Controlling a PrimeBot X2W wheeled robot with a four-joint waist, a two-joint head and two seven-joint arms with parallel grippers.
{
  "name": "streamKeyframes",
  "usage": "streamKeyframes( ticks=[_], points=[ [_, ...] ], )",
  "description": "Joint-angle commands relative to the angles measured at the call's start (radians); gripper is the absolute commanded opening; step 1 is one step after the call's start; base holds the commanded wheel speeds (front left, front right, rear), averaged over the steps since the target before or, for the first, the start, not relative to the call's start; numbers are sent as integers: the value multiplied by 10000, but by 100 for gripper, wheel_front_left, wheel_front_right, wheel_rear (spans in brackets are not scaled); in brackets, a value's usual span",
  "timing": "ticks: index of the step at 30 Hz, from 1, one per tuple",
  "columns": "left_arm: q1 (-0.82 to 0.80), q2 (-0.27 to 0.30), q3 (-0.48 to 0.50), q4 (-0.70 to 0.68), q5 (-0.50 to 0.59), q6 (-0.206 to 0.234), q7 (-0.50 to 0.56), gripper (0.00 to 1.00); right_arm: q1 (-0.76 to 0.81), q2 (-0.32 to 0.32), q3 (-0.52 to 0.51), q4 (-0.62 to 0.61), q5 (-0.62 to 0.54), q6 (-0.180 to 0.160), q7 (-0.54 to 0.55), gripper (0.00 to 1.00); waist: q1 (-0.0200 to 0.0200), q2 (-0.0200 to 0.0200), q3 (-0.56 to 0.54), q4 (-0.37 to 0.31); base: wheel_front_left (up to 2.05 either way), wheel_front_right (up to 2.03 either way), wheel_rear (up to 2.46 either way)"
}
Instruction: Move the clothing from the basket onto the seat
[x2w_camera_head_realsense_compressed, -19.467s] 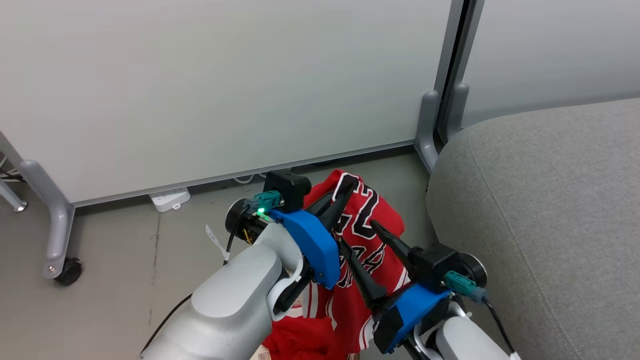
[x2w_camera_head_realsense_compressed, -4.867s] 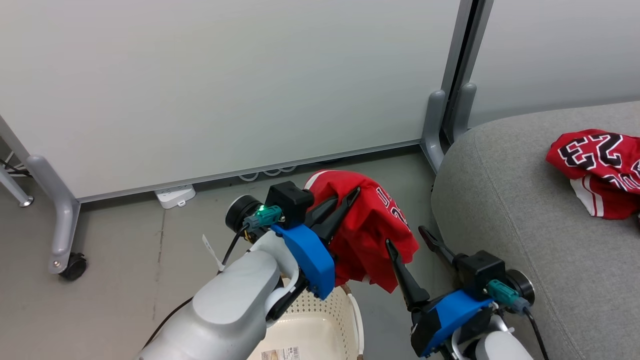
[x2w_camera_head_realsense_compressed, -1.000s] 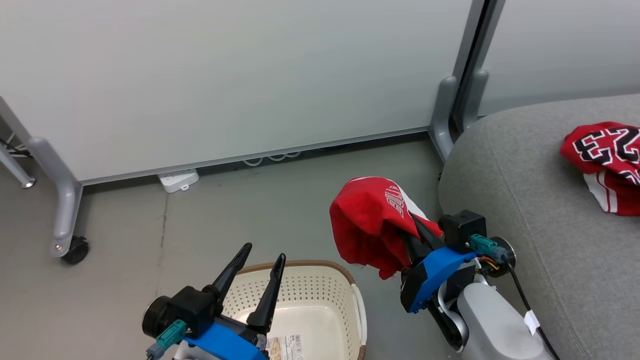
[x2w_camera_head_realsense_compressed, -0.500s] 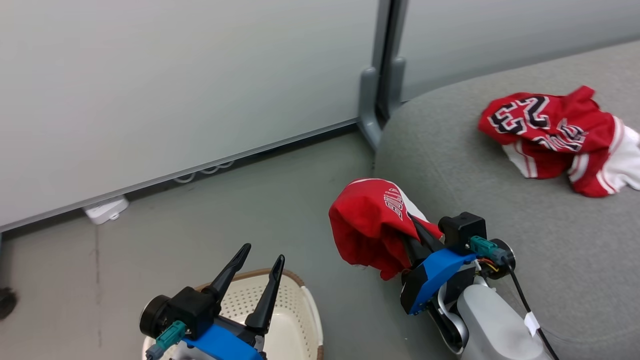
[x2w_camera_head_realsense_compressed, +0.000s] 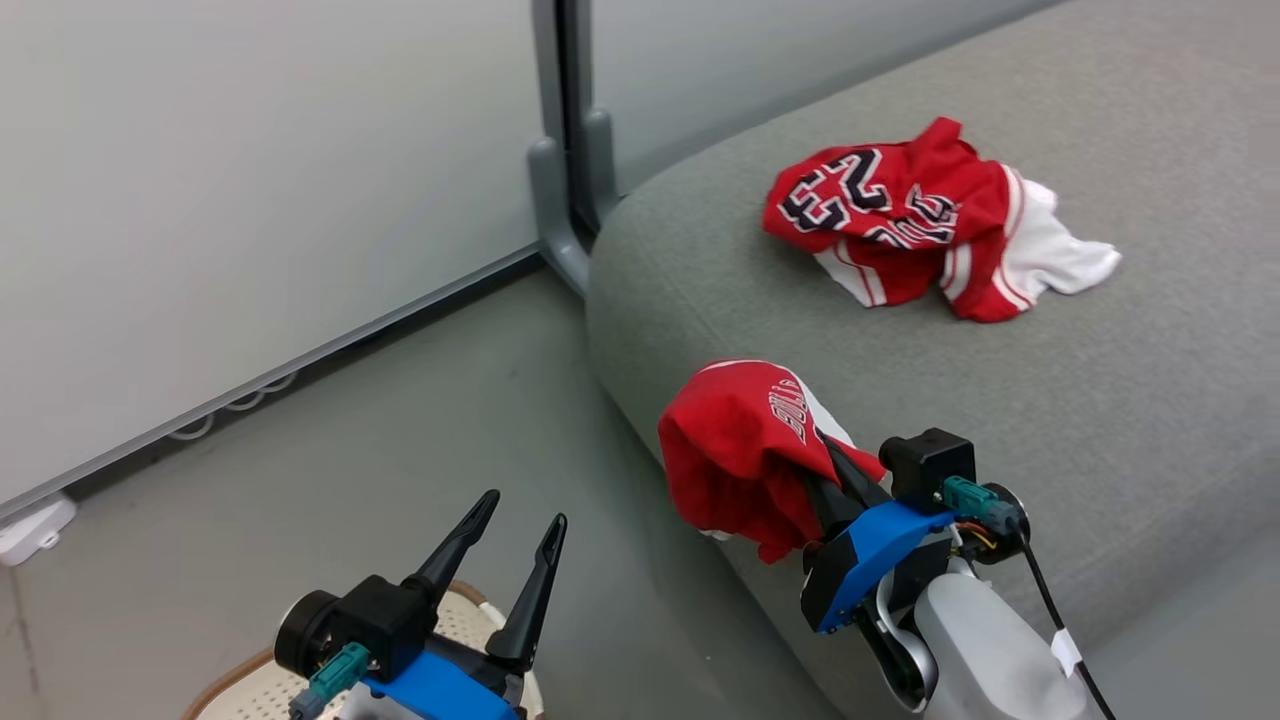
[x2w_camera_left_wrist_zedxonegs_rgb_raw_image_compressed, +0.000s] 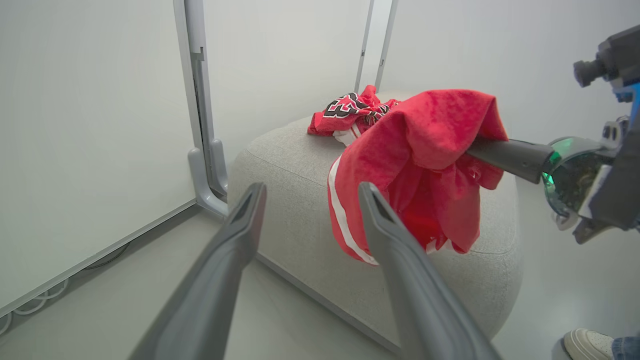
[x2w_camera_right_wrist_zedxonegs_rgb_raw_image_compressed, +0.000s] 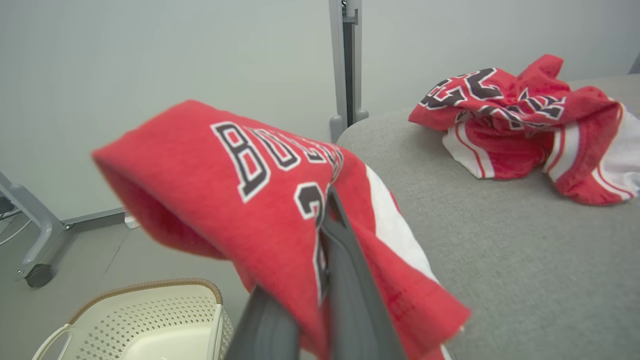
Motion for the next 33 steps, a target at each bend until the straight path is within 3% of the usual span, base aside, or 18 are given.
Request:
streamKeyframes(
  ticks=[1,6,21,29,33],
  points=[
    [-72,70,1,-1,1,-28,-33,100,68,0,7,0,57,-7,-91,0,0,0,121,-456,0,0,0],
    [-187,111,-78,17,30,-26,-33,100,67,2,-32,23,132,-7,-160,0,0,0,268,-798,0,0,0],
    [-359,235,-213,115,-85,-27,-33,100,-84,2,-162,141,272,-7,-284,0,0,0,432,-827,0,0,0],
    [-567,380,-188,-85,84,-25,-33,100,-1333,-41,-1662,135,-256,-7,122,0,0,0,1051,-532,0,0,0],
    [-848,585,-369,-232,181,-25,-33,100,-2367,-454,-2804,-202,-646,-9,627,0,0,0,1687,-208,0,0,0]
  ],
)
